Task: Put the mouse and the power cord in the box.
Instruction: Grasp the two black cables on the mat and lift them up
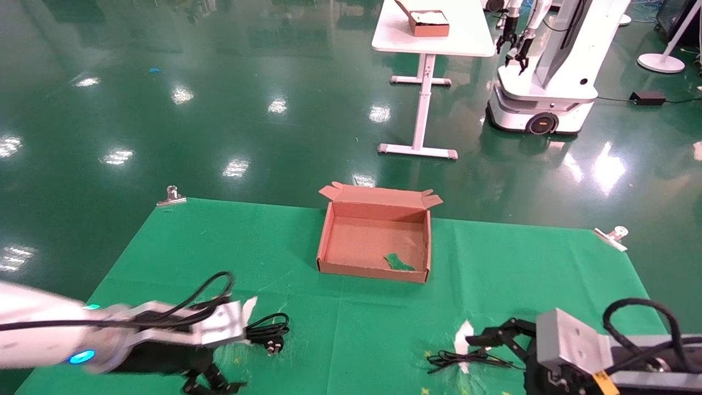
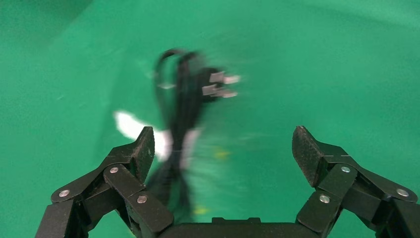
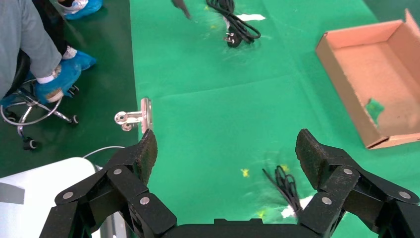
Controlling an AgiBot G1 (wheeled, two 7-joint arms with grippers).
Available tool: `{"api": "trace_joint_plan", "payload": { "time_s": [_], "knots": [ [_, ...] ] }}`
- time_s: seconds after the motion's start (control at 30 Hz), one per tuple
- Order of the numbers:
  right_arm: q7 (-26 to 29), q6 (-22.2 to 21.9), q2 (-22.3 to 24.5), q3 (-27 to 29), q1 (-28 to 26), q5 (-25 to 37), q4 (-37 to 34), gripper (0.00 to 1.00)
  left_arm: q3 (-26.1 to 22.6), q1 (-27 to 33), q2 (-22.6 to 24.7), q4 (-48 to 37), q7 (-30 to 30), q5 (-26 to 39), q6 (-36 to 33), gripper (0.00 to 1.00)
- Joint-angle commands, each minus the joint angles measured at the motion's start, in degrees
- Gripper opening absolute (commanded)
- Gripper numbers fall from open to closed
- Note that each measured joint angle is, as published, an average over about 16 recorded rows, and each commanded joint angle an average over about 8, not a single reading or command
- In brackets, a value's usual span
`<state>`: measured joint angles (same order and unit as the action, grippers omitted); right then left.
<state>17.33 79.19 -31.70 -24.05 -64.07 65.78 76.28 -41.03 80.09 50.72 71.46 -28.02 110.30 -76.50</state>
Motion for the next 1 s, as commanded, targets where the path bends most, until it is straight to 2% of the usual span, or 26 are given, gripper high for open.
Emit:
{"api": "trace_joint_plan", "payload": {
  "time_s": [0.03,0.2,0.4,0.67,0.87,1.0],
  "knots": [
    [0.1,-0.1,0.1,0.1,-0.1,0.0,0.1,1.0,-1.9,1.2,3.0,-1.5,-2.7,5.8,1.4,1.0],
    [0.3,0.0,0.3,0.5,0.0,-1.0,0.3,1.0,-4.6,2.6,7.6,-5.7,-5.2,13.8,3.7,1.0],
    [0.3,0.1,0.5,0.5,0.3,-1.1,0.6,1.0,-6.4,3.3,10.8,-9.8,-6.3,18.9,5.8,1.0],
    [0.5,0.4,0.4,-0.1,-0.1,0.0,0.7,1.0,-8.1,3.7,13.8,-13.9,-6.7,23.9,8.8,1.0],
    [1.0,0.5,0.3,-0.6,-0.5,1.0,0.7,1.0,-8.6,3.9,14.9,-15.9,-6.5,24.9,9.5,1.0],
    [2.1,0.9,0.3,-2.1,-1.5,4.9,0.7,1.0,-8.6,4.1,15.1,-16.5,-6.1,24.7,9.6,1.0]
  ]
}}
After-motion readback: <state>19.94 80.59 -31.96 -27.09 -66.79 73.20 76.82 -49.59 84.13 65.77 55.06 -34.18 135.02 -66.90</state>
